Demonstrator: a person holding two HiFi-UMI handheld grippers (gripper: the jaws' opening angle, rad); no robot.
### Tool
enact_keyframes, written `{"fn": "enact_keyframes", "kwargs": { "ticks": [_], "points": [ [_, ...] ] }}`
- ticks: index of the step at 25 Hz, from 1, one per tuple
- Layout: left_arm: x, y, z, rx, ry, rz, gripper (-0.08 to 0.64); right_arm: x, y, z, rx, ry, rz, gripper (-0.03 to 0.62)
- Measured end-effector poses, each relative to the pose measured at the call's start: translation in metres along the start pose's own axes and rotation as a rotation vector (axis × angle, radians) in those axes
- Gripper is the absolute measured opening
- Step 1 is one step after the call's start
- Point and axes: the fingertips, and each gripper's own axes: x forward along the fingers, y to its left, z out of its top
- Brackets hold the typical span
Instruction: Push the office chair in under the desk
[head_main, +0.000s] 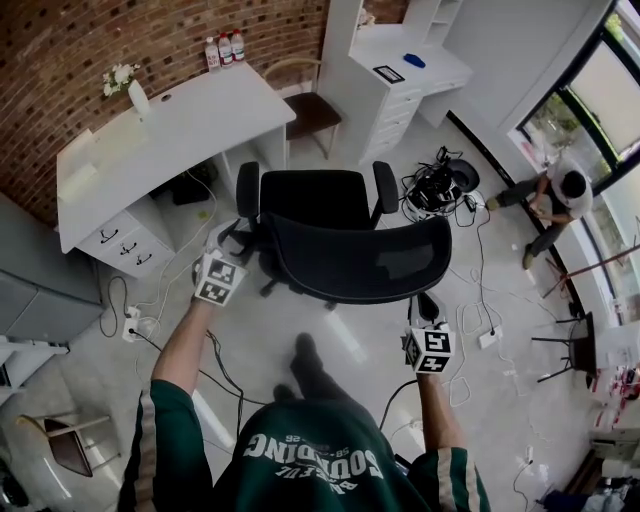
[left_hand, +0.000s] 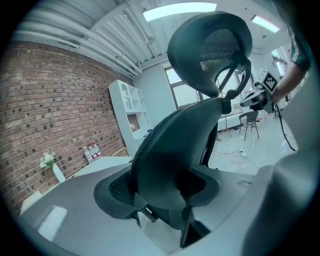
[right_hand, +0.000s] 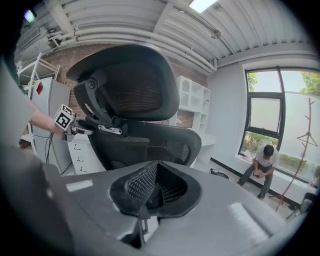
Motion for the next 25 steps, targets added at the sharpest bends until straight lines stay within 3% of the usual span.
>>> {"fn": "enact_keyframes", "kwargs": {
  "ticks": [10,16,19,25],
  "points": [
    [-0.035,-0.001,-0.015,0.002,0.026,-0.017,0.239,-0.010,0.002,0.008,-0.065,-0.025,0.035,0.007],
    [-0.058,0.002,-0.026,-0.002,0.029,-0.005,0.239,-0.013,0.006,0.019,-0.108,-0.048,0.045,0.053],
    [-0.065,-0.001,-0.027,-0.002,0.033,0.000,0.239,-0.015,0.001,0.016,-0.115,-0.036,0.055,0.101],
    [-0.078,0.002,-0.034,-0.001,0.051,-0.004,0.239,-0.007,0.004,0.014,-0.180,0.000,0.077,0.259]
  ]
}}
